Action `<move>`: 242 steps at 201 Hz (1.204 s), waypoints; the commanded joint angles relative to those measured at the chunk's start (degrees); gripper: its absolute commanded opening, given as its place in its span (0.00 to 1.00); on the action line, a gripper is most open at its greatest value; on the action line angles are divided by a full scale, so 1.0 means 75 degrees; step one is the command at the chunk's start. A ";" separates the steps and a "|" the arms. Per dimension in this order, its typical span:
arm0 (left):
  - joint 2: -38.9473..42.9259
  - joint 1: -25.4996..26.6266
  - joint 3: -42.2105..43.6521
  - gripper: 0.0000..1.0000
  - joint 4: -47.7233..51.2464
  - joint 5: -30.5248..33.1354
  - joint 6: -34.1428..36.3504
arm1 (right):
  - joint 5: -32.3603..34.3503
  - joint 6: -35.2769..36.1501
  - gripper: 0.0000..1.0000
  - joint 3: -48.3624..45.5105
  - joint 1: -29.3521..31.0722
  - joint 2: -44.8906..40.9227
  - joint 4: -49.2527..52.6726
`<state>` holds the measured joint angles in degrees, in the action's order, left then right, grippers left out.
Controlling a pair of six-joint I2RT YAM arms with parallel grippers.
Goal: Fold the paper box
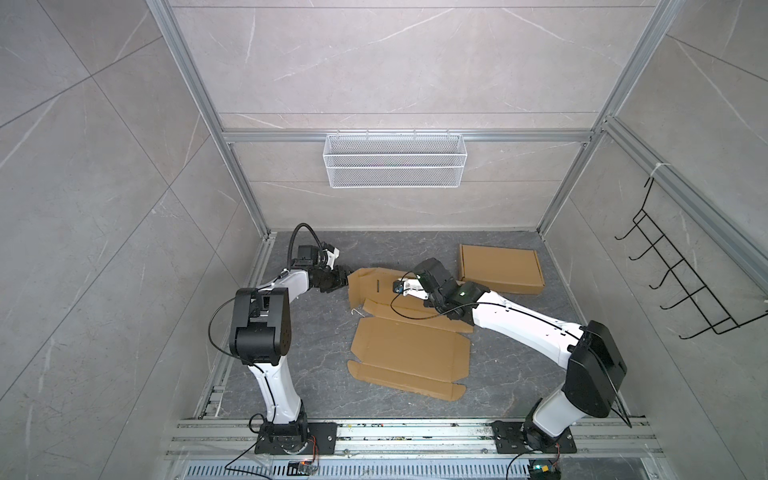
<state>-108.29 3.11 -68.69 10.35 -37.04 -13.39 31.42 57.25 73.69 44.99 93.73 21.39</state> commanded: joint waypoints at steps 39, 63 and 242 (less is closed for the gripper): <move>0.1340 0.0194 0.0663 0.70 0.0260 0.1014 -0.0262 | -0.0077 -0.0082 0.00 0.0113 0.0077 -0.0099 0.0420; 0.1712 0.0546 0.0946 0.71 0.0153 0.1154 -0.0387 | -0.0065 -0.0140 0.00 0.0097 0.0119 -0.0088 0.0419; 0.3166 0.1400 0.2696 0.73 -0.0925 0.1400 -0.0720 | 0.1055 0.0253 0.00 -0.1608 0.0731 -0.0394 -0.1193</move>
<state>-85.76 13.47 -49.30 8.25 -27.05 -17.82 37.17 56.75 65.49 48.62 91.05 14.90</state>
